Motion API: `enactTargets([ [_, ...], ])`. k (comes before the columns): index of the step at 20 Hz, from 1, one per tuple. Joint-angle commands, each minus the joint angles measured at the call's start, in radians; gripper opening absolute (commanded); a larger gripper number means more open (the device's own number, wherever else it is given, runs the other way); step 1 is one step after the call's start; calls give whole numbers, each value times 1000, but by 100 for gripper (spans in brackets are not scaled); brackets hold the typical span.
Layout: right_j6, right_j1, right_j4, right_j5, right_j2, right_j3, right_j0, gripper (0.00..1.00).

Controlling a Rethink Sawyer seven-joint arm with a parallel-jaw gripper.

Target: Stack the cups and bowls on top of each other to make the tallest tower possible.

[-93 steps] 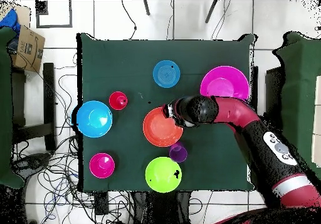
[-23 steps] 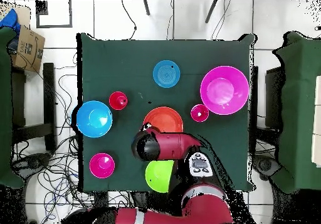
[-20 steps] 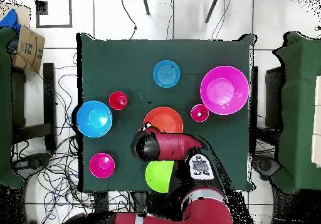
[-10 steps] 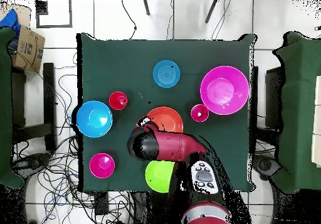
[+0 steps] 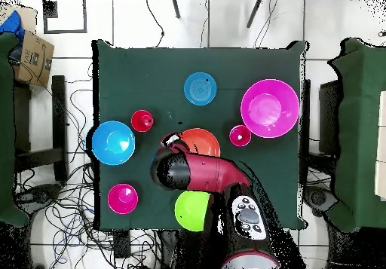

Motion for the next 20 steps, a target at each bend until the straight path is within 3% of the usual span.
enactTargets([
  [1, 94, 58, 45, 26, 99, 26, 5, 100],
  [6, 94, 119, 33, -29, 70, -9, 29, 100],
  [20, 97, 201, 28, -111, 34, -60, 72, 100],
])
